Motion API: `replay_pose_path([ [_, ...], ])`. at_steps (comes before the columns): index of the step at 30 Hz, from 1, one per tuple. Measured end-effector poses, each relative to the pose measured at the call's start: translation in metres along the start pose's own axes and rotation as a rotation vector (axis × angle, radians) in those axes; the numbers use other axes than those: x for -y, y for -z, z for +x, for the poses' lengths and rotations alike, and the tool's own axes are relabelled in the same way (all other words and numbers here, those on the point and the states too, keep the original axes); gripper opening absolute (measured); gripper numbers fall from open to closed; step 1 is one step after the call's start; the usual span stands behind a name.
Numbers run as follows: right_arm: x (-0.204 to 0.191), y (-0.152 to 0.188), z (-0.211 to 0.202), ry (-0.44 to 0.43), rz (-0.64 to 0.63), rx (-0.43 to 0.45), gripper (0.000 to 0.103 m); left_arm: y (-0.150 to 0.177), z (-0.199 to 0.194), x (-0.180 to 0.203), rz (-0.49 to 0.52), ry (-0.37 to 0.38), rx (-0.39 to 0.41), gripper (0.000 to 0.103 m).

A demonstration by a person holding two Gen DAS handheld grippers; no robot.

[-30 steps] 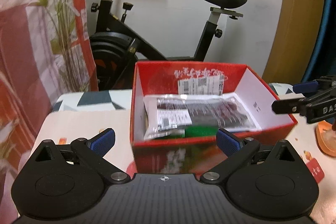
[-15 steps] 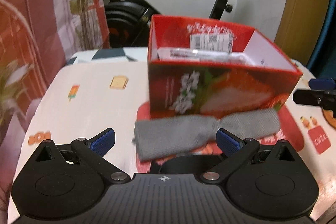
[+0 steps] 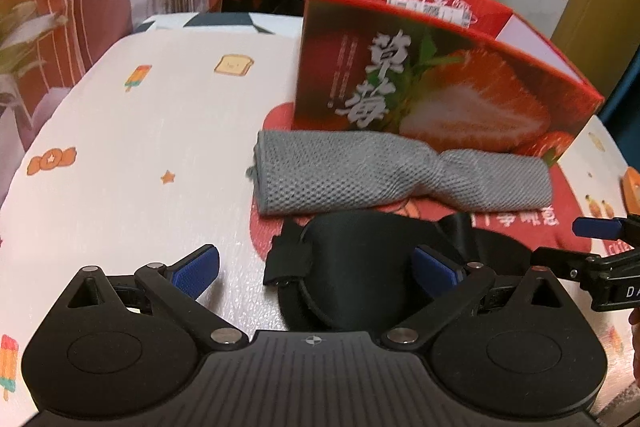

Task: Organize soft objects
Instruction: 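Position both tools over the black eye mask and close the right tool on it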

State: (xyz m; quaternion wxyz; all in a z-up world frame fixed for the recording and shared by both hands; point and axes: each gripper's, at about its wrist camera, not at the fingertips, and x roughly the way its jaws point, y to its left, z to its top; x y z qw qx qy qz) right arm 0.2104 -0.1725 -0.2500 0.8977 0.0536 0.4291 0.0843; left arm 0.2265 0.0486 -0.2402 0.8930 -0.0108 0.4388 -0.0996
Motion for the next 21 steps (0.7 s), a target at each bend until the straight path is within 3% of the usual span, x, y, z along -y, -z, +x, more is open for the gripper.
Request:
replay_pose_path([
  [10, 0.0, 0.01, 0.019, 0.031, 0.028, -0.083, 0.103, 0.007, 0.011, -0.008, -0.065, 0.034, -0.018, 0.103],
  [21, -0.002, 0.016, 0.021, 0.048, 0.004, -0.054, 0.103, 0.011, 0.014, -0.014, -0.117, 0.062, -0.026, 0.103],
])
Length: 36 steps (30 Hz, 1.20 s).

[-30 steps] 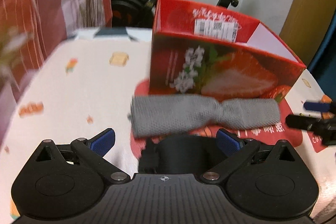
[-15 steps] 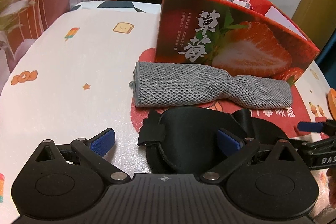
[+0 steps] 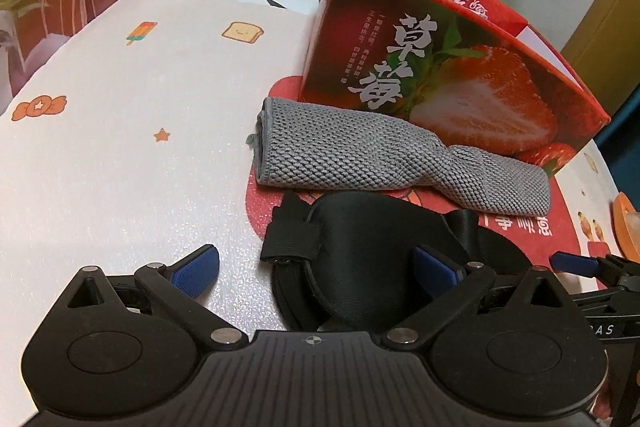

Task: Organize soft objects
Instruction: 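Position both tools over the black eye mask and close the right tool on it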

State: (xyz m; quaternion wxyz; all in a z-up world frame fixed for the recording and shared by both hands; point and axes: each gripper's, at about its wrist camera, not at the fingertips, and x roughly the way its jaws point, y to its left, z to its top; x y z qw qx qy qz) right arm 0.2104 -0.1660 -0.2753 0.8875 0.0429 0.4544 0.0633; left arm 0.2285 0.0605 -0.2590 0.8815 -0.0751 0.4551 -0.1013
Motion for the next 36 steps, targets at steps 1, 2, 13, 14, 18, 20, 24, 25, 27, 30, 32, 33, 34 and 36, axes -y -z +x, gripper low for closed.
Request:
replay_pose_path([
  [1, 0.0, 0.0, 0.0, -0.001, -0.001, -0.001, 0.103, 0.0, 0.0, 0.0, -0.001, -0.002, -0.001, 0.103],
  [2, 0.0, -0.001, 0.0, 0.0, -0.001, -0.003, 0.103, -0.001, 0.0, 0.0, 0.0, -0.004, 0.0, 0.103],
  [13, 0.007, 0.002, -0.006, -0.025, 0.053, -0.021, 0.103, 0.001, -0.004, 0.006, 0.045, -0.018, 0.018, 0.103],
  [14, 0.009, 0.004, -0.008, -0.03, 0.061, -0.022, 0.103, 0.0, -0.004, 0.007, 0.047, -0.023, 0.016, 0.103],
  [18, 0.014, 0.009, -0.014, -0.063, 0.089, -0.031, 0.102, 0.002, -0.004, 0.008, 0.039, -0.032, 0.015, 0.103],
  [20, 0.014, 0.011, -0.014, -0.084, 0.098, -0.03, 0.101, 0.002, -0.003, 0.007, 0.035, -0.032, 0.017, 0.103],
  [24, 0.009, 0.008, -0.014, -0.132, 0.104, -0.022, 0.09, 0.004, -0.004, 0.008, 0.04, -0.036, 0.02, 0.103],
  [25, 0.007, 0.006, -0.015, -0.143, 0.102, -0.024, 0.089, 0.004, -0.004, 0.008, 0.041, -0.038, 0.021, 0.103],
  [27, 0.005, 0.004, -0.017, -0.146, 0.098, -0.037, 0.082, 0.005, -0.004, 0.009, 0.043, -0.042, 0.022, 0.103],
  [30, 0.011, 0.003, -0.019, -0.163, 0.162, -0.065, 0.08, 0.005, -0.004, 0.01, 0.048, -0.049, 0.023, 0.103],
  [32, 0.017, 0.004, -0.019, -0.195, 0.235, -0.089, 0.079, 0.005, -0.005, 0.01, 0.049, -0.051, 0.023, 0.103],
  [33, 0.02, 0.005, -0.019, -0.213, 0.266, -0.095, 0.079, 0.005, -0.004, 0.01, 0.05, -0.05, 0.022, 0.103],
  [34, 0.02, 0.006, -0.019, -0.224, 0.283, -0.1, 0.079, 0.005, -0.004, 0.01, 0.051, -0.049, 0.023, 0.103],
  [36, 0.021, 0.006, -0.017, -0.237, 0.305, -0.097, 0.079, 0.006, -0.004, 0.009, 0.049, -0.046, 0.024, 0.103],
])
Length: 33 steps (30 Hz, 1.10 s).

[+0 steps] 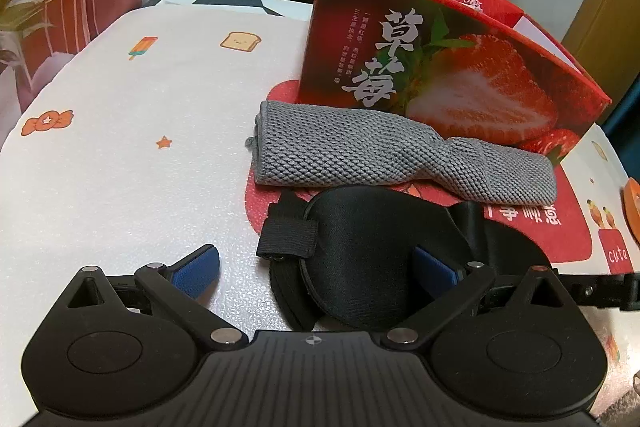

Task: Organize soft objects
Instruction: 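Position both tools over the black eye mask and close the right tool on it, then close the left tool on the mask strap while the right tool holds the mask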

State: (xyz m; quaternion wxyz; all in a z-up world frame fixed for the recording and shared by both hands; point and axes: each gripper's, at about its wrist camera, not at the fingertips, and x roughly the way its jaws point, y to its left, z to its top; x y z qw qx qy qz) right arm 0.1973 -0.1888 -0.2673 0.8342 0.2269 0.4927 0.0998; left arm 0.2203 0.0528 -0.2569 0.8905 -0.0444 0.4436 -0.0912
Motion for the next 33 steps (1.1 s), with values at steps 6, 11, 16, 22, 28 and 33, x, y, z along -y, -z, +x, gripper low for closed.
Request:
replay_pose_path([
  [6, 0.001, -0.005, 0.003, -0.076, 0.071, 0.025, 0.066, 0.001, 0.001, 0.001, -0.001, -0.005, -0.002, 0.103],
  [11, -0.007, -0.008, -0.002, -0.1, 0.019, 0.085, 0.041, 0.001, 0.002, 0.002, 0.011, 0.003, -0.008, 0.103],
  [16, -0.013, -0.011, -0.003, -0.103, -0.038, 0.105, 0.03, -0.001, 0.001, -0.001, -0.004, 0.033, -0.012, 0.103],
  [22, -0.012, -0.009, -0.003, -0.086, -0.051, 0.1, 0.03, -0.002, -0.004, -0.008, -0.055, 0.086, -0.011, 0.091],
  [28, -0.01, -0.007, -0.001, -0.08, -0.057, 0.091, 0.029, -0.004, -0.015, -0.007, -0.076, 0.124, 0.006, 0.071],
  [33, -0.009, -0.006, 0.002, -0.079, -0.056, 0.082, 0.029, -0.006, -0.022, -0.006, -0.08, 0.154, 0.019, 0.066],
])
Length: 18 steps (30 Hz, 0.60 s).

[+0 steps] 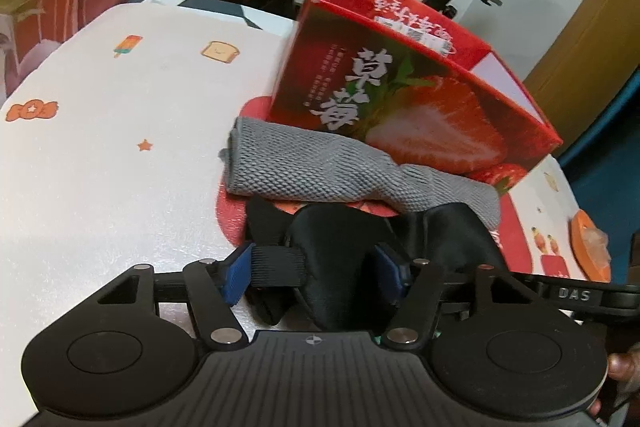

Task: Organize soft objects
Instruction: 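Close the left tool on the mask strap while the right tool holds the mask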

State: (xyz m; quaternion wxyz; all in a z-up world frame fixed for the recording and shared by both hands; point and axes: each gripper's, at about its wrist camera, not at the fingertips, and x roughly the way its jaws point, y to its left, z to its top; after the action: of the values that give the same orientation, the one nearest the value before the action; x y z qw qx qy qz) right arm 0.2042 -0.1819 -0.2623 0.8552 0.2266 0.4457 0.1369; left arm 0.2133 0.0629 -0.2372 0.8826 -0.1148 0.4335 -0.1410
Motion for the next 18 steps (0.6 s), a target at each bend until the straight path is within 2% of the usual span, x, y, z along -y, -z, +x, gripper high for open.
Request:
replay_pose_path([
  [3, -0.001, 0.001, 0.001, -0.002, -0.005, -0.002, 0.029, 0.0, -0.003, 0.003, 0.007, -0.003, 0.006, 0.066],
  [9, 0.0, 0.002, 0.001, -0.002, -0.001, -0.004, 0.029, -0.003, -0.016, 0.006, 0.042, -0.06, 0.047, 0.067],
  [12, 0.001, 0.002, 0.001, -0.002, -0.003, -0.005, 0.029, -0.003, -0.018, 0.009, 0.06, -0.046, 0.052, 0.067],
  [16, 0.001, 0.003, 0.002, -0.002, 0.0, -0.006, 0.029, 0.001, -0.01, 0.01, 0.052, 0.001, 0.017, 0.067],
  [18, 0.002, 0.004, 0.002, -0.002, 0.002, -0.008, 0.029, 0.004, -0.004, 0.007, 0.034, 0.0, -0.003, 0.067],
])
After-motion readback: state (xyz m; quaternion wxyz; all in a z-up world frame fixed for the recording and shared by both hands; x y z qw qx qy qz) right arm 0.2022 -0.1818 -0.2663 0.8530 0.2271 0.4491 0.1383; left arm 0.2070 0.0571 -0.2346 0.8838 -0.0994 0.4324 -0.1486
